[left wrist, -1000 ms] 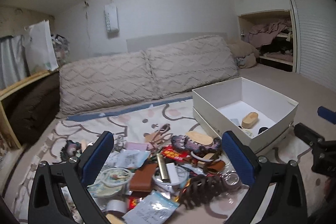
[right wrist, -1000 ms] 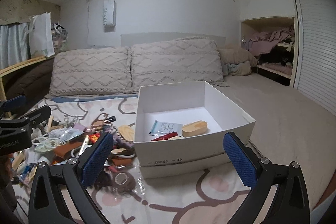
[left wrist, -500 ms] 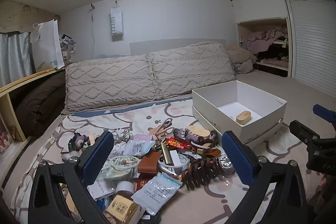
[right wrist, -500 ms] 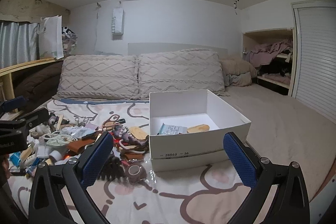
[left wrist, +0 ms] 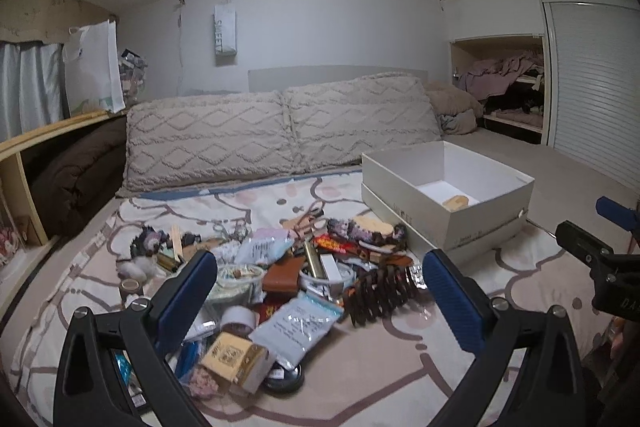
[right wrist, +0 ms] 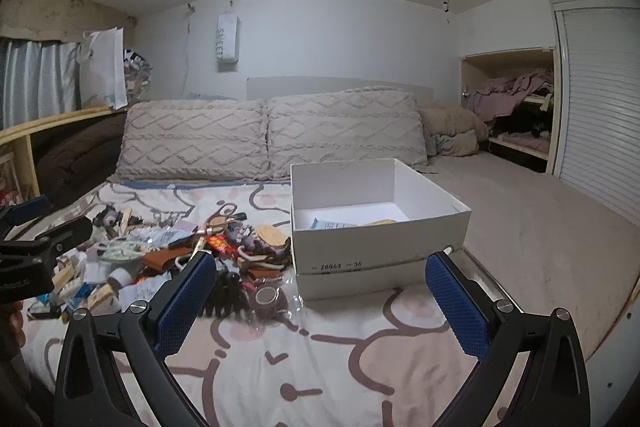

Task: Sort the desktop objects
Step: 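Withdraw both open grippers from the white box back toward the bed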

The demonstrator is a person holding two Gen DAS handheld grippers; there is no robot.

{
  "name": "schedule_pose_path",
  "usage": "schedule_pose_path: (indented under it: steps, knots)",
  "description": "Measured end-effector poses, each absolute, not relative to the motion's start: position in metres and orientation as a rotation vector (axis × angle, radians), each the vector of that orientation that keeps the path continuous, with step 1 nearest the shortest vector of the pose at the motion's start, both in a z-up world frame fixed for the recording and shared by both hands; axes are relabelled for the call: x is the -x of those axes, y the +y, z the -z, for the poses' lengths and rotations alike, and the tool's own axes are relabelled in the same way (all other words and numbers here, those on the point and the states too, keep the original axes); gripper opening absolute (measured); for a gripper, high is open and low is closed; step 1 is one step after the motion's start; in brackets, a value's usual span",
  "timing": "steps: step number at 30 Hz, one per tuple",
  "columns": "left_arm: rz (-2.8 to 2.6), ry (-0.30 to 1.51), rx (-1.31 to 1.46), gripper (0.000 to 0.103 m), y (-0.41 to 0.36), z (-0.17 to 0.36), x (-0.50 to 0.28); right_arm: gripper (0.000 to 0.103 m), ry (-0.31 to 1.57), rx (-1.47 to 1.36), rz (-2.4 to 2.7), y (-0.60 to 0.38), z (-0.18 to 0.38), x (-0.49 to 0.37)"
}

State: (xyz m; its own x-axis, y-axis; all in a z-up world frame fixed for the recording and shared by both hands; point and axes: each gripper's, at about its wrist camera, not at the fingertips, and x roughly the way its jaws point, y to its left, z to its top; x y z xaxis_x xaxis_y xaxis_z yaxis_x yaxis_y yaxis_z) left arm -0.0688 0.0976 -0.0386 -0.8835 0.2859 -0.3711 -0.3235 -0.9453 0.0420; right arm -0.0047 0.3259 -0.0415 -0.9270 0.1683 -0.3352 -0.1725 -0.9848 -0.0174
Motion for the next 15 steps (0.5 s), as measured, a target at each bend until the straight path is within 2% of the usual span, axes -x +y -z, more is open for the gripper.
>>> schedule_pose_path:
  steps: [7,15]
  knots:
    - [-2.761,0.128,0.550,0.103,0.093,0.050,0.065,0.103,-0.055,0.506,-2.930,0.316,0.047,-0.006]
    - [-2.747,0.108,0.533,0.103,0.091,0.050,0.061,0.103,-0.035,0.502,-2.940,0.318,0.054,-0.013]
